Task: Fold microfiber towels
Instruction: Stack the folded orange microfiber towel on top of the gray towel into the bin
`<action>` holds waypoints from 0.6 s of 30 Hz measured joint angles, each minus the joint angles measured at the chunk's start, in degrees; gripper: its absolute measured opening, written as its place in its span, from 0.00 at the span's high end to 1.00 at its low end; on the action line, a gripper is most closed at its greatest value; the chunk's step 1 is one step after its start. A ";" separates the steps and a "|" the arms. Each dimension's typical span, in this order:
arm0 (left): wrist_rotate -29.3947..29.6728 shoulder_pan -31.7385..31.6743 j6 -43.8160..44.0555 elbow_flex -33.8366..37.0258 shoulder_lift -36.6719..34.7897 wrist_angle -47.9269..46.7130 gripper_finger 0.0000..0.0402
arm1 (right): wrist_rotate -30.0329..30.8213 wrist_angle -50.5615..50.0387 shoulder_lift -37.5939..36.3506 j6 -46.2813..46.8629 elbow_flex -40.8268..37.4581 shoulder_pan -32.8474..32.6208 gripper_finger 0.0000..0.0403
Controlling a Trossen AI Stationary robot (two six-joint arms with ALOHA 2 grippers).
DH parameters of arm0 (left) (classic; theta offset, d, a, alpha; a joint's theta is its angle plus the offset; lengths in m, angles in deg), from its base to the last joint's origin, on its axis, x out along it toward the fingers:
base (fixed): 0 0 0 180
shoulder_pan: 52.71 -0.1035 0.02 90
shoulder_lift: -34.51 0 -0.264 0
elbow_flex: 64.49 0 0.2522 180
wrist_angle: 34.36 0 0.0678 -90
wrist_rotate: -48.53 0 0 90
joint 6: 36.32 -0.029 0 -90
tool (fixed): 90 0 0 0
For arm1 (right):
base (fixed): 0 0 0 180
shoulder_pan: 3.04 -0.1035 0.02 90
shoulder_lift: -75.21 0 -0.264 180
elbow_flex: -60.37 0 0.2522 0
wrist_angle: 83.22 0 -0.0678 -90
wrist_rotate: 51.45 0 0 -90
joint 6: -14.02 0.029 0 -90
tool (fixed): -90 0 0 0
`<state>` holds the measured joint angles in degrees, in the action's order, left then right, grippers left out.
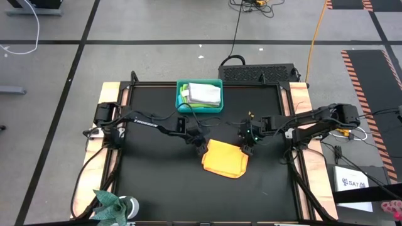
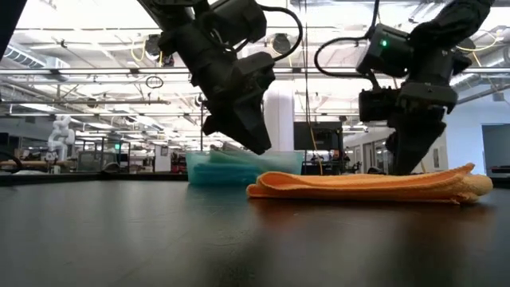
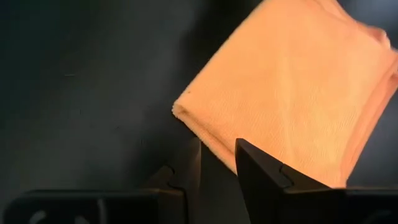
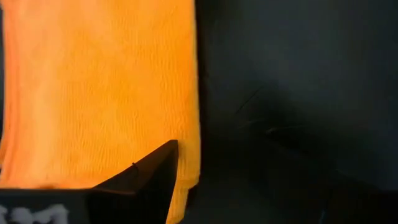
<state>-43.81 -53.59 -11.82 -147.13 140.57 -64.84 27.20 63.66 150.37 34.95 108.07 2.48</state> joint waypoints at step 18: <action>-2.22 -3.31 -7.72 0.00 0.43 2.85 0.75 | -8.01 4.21 -0.02 -5.59 -3.24 1.02 0.39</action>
<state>-46.03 -56.90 -19.54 -147.13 141.00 -61.99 19.19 67.88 150.34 29.35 104.83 3.50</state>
